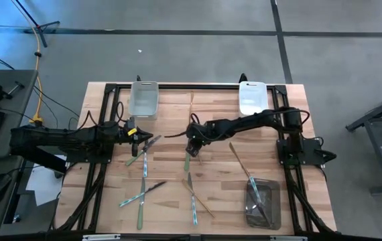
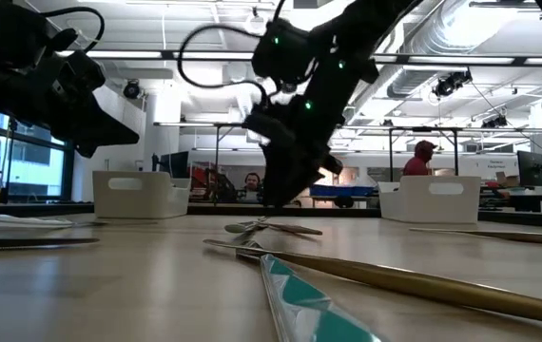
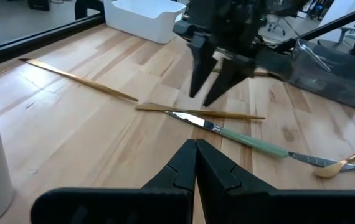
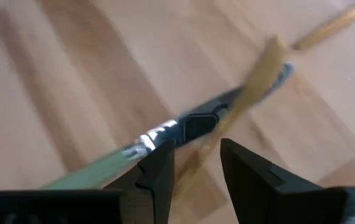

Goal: Sort silverware by color (type)
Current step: Put the middle yellow knife into the white bin

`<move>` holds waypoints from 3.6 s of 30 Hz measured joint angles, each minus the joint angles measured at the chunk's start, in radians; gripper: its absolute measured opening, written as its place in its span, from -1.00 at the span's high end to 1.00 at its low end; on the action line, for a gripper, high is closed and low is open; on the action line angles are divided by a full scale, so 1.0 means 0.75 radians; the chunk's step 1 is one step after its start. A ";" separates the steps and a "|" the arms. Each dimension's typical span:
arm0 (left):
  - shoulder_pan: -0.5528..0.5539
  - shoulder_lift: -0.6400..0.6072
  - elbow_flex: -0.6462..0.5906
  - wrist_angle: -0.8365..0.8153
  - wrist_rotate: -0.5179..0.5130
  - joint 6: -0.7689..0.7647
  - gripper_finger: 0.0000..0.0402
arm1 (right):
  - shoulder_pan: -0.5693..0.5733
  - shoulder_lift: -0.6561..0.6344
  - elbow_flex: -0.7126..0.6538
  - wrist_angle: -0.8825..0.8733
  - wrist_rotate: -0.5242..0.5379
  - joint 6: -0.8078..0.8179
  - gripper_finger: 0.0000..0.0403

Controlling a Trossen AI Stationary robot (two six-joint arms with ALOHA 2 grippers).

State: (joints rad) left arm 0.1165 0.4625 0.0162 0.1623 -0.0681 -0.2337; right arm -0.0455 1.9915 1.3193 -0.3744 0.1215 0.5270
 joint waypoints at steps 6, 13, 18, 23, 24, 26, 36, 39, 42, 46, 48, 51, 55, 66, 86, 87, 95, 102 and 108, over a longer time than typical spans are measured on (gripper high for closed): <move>0.000 -0.001 0.000 0.000 0.000 0.001 1.00 | 0.009 0.048 0.000 -0.014 0.042 0.070 0.38; 0.000 -0.001 0.000 0.001 0.001 0.001 1.00 | 0.004 0.122 0.007 -0.008 0.064 0.101 0.38; 0.000 -0.001 0.001 0.027 0.013 0.001 1.00 | -0.005 0.134 0.007 -0.038 0.057 0.092 0.55; -0.001 -0.001 0.001 0.024 0.016 -0.017 1.00 | -0.039 0.135 0.007 -0.077 0.001 0.065 0.84; -0.001 -0.001 0.001 0.022 0.016 -0.022 1.00 | -0.049 0.135 0.007 -0.079 -0.016 0.052 0.90; -0.003 -0.001 0.001 0.022 0.016 -0.022 1.00 | -0.063 0.134 0.007 -0.080 -0.049 0.020 0.97; -0.045 -0.001 0.001 0.021 0.016 -0.012 1.00 | -0.108 0.102 0.049 -0.144 -0.164 -0.087 0.99; -0.065 -0.001 0.001 0.021 0.014 -0.019 1.00 | -0.118 0.074 0.072 -0.219 -0.160 -0.124 0.99; -0.083 -0.001 0.001 0.021 0.004 -0.023 1.00 | -0.127 0.042 0.114 -0.283 -0.152 -0.158 1.00; -0.102 -0.001 0.001 0.022 -0.024 -0.023 1.00 | -0.138 0.021 0.142 -0.410 -0.135 -0.192 1.00; -0.109 -0.001 0.001 0.023 -0.040 -0.023 1.00 | -0.144 0.017 0.148 -0.472 -0.128 -0.204 1.00; -0.114 0.000 0.001 0.026 -0.049 -0.023 1.00 | -0.160 -0.019 0.157 -0.558 -0.129 -0.216 1.00; -0.114 0.000 0.001 0.028 -0.052 -0.020 1.00 | -0.197 -0.100 0.157 -0.717 -0.121 -0.216 1.00; -0.114 0.000 0.001 0.032 -0.063 -0.018 1.00 | -0.537 -0.437 0.158 -1.156 0.160 -0.193 1.00; -0.114 0.000 0.001 0.026 -0.075 -0.049 1.00 | -1.097 -0.436 -0.150 -0.824 0.075 -0.522 1.00; -0.114 0.000 0.001 0.026 -0.076 -0.049 1.00 | -1.108 -0.436 -0.158 -0.806 0.069 -0.528 1.00; -0.114 0.000 0.001 0.028 -0.093 -0.047 1.00 | -1.172 -0.403 -0.166 -0.783 0.037 -0.543 1.00; -0.114 0.000 0.001 0.028 -0.098 -0.035 1.00 | -1.170 -0.393 -0.166 -0.770 0.033 -0.551 0.96; -0.114 0.001 0.001 0.028 -0.097 -0.039 1.00 | -1.170 -0.393 -0.166 -0.770 0.033 -0.557 0.71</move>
State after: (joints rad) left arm 0.0307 0.4629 0.0166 0.1833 -0.1409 -0.2629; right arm -0.9234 1.6970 1.1950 -0.9516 0.1461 0.1092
